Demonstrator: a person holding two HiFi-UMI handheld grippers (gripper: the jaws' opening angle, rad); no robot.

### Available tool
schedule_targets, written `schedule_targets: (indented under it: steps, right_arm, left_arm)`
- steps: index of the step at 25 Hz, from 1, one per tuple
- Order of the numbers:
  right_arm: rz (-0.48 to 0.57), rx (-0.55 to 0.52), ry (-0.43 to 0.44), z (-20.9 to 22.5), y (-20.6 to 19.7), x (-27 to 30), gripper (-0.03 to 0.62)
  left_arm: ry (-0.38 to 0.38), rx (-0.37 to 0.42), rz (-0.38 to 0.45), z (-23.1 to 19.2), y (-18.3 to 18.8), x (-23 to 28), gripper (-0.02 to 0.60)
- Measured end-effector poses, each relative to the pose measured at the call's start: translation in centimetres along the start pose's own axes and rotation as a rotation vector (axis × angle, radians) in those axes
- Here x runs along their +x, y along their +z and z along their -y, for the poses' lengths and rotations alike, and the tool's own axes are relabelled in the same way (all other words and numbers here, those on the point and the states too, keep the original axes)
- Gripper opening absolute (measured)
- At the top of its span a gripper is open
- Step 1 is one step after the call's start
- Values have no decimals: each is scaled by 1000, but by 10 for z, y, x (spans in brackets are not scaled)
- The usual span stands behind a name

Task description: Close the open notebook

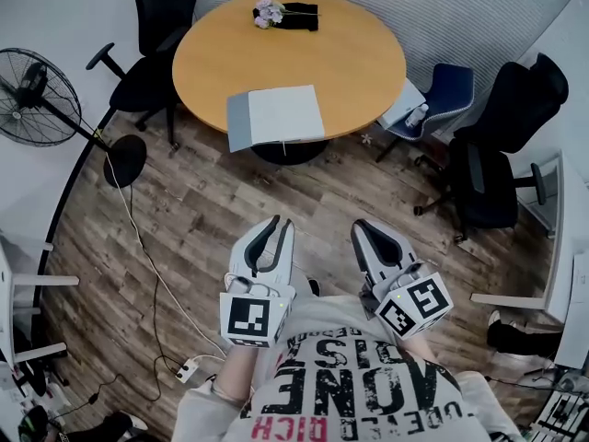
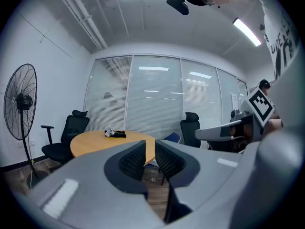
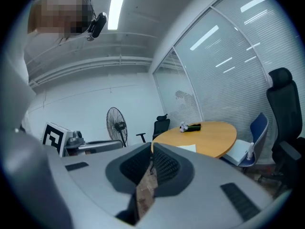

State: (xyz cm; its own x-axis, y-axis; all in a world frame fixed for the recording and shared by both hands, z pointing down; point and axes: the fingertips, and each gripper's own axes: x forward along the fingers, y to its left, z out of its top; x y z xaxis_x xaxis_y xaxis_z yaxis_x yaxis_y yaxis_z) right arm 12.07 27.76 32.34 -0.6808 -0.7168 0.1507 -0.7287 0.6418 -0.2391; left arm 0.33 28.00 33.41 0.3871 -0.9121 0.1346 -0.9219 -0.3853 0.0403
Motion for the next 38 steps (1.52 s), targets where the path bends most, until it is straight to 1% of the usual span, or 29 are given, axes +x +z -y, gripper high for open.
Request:
schedule_targets:
  steps: [4,6,11,14,17,20,23,26,31,34,35,38]
  right_arm:
    - [1,5,-26,9,7,17,20]
    - [5,7,-30,11,12,30,20]
    - [23,7,-29,6,29,69,20]
    - [30,6,-34,3,37,89,20]
    - [30,7,-48,2,38,105,20]
    - [30,9,-63,2,36,118,20]
    - [31,12,-81,1,35,127,20]
    - [34,16,-92,0,33,133,20]
    - [31,11,-105,2,35,139,20]
    - [31,11,-106,7,35,144,20]
    - [29,9,-103,9,36,146,20]
    - [17,12,-94,15,36,154,20]
  left_arm:
    - [-17,-15,-13,-11,3,15,69]
    - [-22,-10,-22,-22,5,21,69]
    - [-54,32,12,-56,26,40,69]
    - [-62,33,15,-76,34,49,69]
    - [-68,18,3,-92,36,56,68]
    - [-89,36,14,-105,37,63,69]
    - [-109,5,-5,-111,36,68,69]
    - [-128,12,-5,-116,32,71,69]
    - [-129,-12,-21,-123,27,75,69]
    - [-136,21,-3,-125,22,78,68]
    - [-137,20,-6,-125,21,80,69]
    - [-124,-14,-31,-128,20,88,69]
